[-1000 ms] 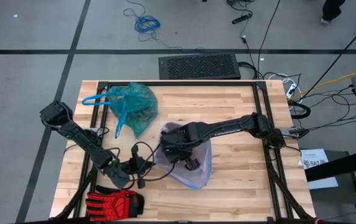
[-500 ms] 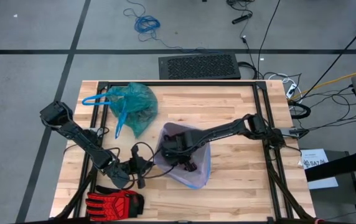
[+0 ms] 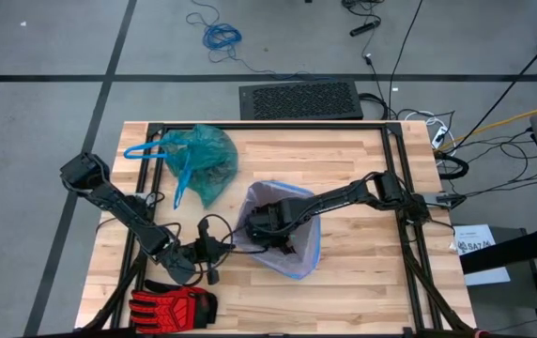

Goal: Place trash/remove bag and relplace
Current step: Insert the trash bag into the trash bin

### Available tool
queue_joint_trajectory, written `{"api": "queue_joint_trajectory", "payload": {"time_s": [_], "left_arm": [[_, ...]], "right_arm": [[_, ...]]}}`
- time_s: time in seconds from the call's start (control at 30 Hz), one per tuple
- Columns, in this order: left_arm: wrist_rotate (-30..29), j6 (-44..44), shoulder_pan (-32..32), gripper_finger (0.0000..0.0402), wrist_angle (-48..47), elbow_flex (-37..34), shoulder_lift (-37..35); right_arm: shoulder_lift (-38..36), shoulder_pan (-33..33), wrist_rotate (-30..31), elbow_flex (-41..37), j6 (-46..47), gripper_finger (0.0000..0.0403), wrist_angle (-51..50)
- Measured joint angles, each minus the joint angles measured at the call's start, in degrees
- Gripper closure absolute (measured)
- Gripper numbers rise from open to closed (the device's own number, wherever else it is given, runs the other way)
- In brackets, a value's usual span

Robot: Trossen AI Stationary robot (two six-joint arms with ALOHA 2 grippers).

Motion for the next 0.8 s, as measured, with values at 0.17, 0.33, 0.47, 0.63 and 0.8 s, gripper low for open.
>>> {"api": "queue_joint_trajectory", "payload": {"time_s": [0.17, 0.33, 0.47, 0.63, 0.8], "left_arm": [[-0.03, 0.12, 0.0, 0.0402, 0.44, 0.0, -0.01], [-3.3, 4.5, -1.25, 0.0402, 1.71, 0.02, -3.54], [-7.52, 7.98, -2.61, 0.0402, 1.22, 0.04, -8.09], [-7.33, 8.1, -0.5, 0.0402, -0.6, 0.09, -9.39], [-4.9, 7.76, 2.32, 0.0402, -0.63, 0.09, -7.36]], "right_arm": [[-0.23, 0.02, 0.12, -0.03, 0.18, 0.0403, -0.38], [-0.42, 0.07, 0.22, 0.61, 0.68, 0.0403, -1.06], [-0.41, 0.07, 0.07, 0.63, 0.77, 0.0403, -1.02], [-0.2, 0.04, 0.0, 0.71, 0.32, 0.0403, -0.66], [0.02, -0.24, -0.2, 0.74, 0.39, 0.0403, -0.41]]}}
